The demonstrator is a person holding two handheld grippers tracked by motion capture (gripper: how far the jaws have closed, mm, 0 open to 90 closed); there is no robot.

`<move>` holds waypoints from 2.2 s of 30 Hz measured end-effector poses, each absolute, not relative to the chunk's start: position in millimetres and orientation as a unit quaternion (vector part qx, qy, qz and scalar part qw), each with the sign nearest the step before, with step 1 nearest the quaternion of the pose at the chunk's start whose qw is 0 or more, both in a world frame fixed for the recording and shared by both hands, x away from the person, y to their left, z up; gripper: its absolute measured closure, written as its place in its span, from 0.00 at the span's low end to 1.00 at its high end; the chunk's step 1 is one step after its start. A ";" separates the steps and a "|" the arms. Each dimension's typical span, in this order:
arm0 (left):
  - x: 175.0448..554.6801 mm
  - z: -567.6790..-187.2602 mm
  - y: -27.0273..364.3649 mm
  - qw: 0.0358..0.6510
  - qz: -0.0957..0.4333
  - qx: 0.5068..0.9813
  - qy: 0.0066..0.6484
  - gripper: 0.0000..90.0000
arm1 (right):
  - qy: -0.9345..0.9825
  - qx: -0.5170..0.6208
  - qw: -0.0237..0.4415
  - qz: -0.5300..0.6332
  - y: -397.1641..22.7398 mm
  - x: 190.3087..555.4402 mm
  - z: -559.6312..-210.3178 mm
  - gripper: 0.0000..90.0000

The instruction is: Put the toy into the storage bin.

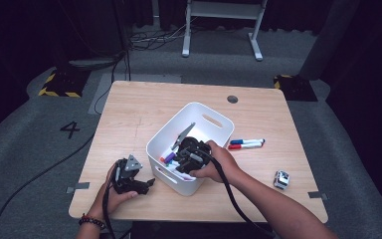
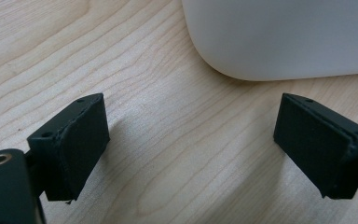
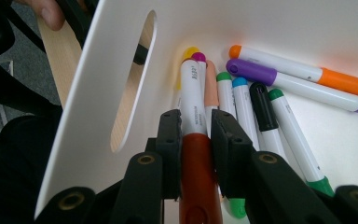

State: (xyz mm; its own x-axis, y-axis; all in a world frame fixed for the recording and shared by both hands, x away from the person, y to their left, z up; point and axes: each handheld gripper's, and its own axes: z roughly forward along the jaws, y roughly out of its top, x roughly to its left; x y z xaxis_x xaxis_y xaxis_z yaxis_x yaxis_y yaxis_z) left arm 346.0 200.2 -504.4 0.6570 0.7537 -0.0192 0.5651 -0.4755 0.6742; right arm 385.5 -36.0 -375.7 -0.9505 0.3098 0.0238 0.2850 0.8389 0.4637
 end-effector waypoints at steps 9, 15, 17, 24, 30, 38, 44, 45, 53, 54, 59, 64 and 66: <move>346.0 -504.4 200.2 0.332 0.142 0.847 0.389 0.11 | 0.956 0.166 0.033 0.241 -41.2 389.2 -372.7 0.77; 346.1 -504.5 200.2 0.333 0.142 0.847 0.389 0.12 | 0.951 0.174 0.039 0.254 -51.5 392.1 -366.3 0.72; 346.0 -504.5 200.1 0.333 0.142 0.847 0.389 0.12 | 0.948 0.178 0.041 0.260 -56.4 393.4 -364.4 0.71; 346.1 -504.2 200.4 0.332 0.141 0.848 0.388 0.12 | 0.935 0.185 0.049 0.299 -89.6 396.8 -351.4 0.69; 346.0 -504.4 200.1 0.333 0.142 0.847 0.389 0.11 | 0.918 0.213 0.070 0.328 -138.7 401.8 -338.3 0.68; 346.0 -504.4 200.2 0.333 0.141 0.847 0.389 0.11 | 0.901 0.259 0.100 0.333 -207.7 417.2 -348.5 0.65; 346.1 -504.4 200.2 0.333 0.141 0.847 0.389 0.11 | 0.896 0.276 0.119 0.326 -241.5 429.6 -373.4 0.62; 346.0 -504.4 200.1 0.333 0.142 0.847 0.389 0.11 | 0.897 0.273 0.122 0.326 -243.5 431.1 -376.9 0.62; 346.1 -504.5 200.1 0.333 0.142 0.847 0.389 0.11 | 0.908 0.262 0.119 0.303 -251.6 456.5 -418.8 0.58; 346.0 -504.3 200.2 0.333 0.141 0.847 0.389 0.11 | 0.906 0.269 0.108 0.309 -251.7 459.8 -423.2 0.57; 346.0 -504.4 200.1 0.333 0.142 0.847 0.389 0.11 | 0.910 0.272 0.101 0.297 -247.8 470.7 -439.3 0.55; 346.0 -504.3 200.2 0.333 0.141 0.847 0.389 0.11 | 0.918 0.262 0.098 0.281 -244.5 475.6 -450.3 0.55; 346.1 -504.2 200.3 0.332 0.142 0.848 0.388 0.11 | 0.919 0.259 0.098 0.282 -242.3 475.5 -453.4 0.54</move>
